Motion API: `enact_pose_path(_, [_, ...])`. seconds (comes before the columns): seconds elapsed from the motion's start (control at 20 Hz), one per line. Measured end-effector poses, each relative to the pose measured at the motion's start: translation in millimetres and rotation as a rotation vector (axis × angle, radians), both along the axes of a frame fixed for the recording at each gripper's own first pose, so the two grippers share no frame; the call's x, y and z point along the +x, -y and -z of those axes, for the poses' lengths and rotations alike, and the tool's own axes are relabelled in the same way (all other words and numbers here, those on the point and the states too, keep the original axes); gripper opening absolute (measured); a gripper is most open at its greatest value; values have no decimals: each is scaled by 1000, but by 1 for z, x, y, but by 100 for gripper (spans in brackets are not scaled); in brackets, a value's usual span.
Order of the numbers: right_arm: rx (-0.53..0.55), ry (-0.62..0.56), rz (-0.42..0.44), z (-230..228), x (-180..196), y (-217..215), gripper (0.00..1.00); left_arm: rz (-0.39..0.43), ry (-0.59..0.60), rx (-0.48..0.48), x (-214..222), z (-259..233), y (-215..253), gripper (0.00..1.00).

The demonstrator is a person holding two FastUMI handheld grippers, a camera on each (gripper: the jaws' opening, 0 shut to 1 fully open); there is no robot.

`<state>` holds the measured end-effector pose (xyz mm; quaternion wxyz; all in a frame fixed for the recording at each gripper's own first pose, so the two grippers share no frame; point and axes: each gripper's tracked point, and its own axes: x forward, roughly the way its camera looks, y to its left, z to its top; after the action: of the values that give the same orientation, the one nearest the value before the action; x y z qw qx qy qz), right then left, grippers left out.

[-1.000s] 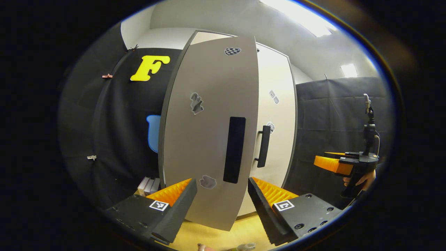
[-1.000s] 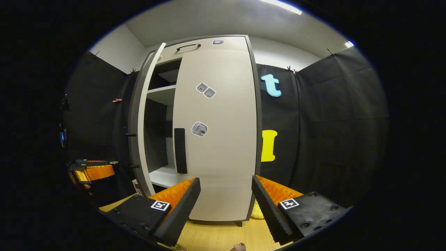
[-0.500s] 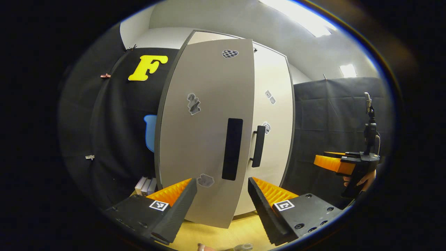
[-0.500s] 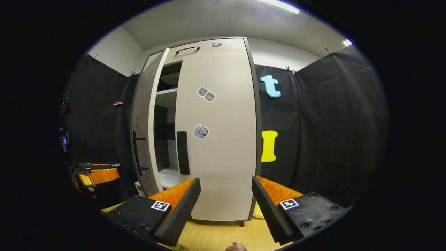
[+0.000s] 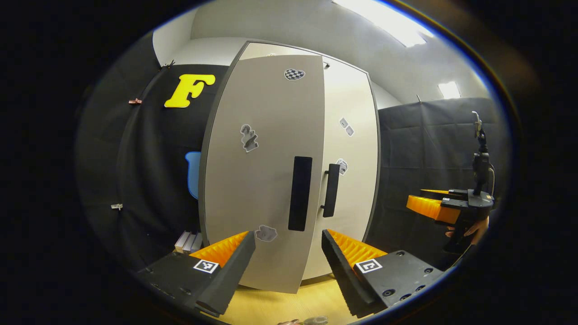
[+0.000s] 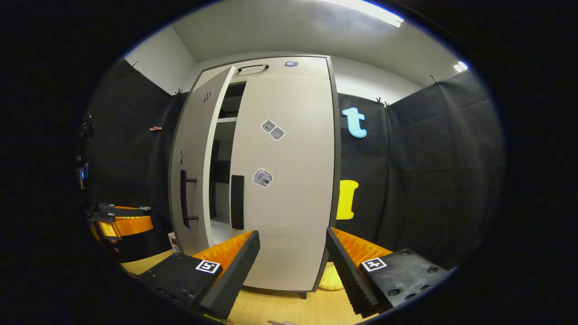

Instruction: Grasp the bottle in the cabinet with the left hand and place it on the coaster, then close the right door with the right hand and the left door with the left hand.

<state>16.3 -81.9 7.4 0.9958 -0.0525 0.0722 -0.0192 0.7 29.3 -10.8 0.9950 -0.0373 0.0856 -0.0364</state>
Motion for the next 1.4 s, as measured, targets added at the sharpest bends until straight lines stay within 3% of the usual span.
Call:
enact_pose_path(0.55, [-23,22,-58,-2,7,-19,97,-45,25,-2,4,-2,-15,95])
enact_pose_path(1.4, [-1,14,-61,2,19,-19,97,-65,47,61,21,-12,-22,94])
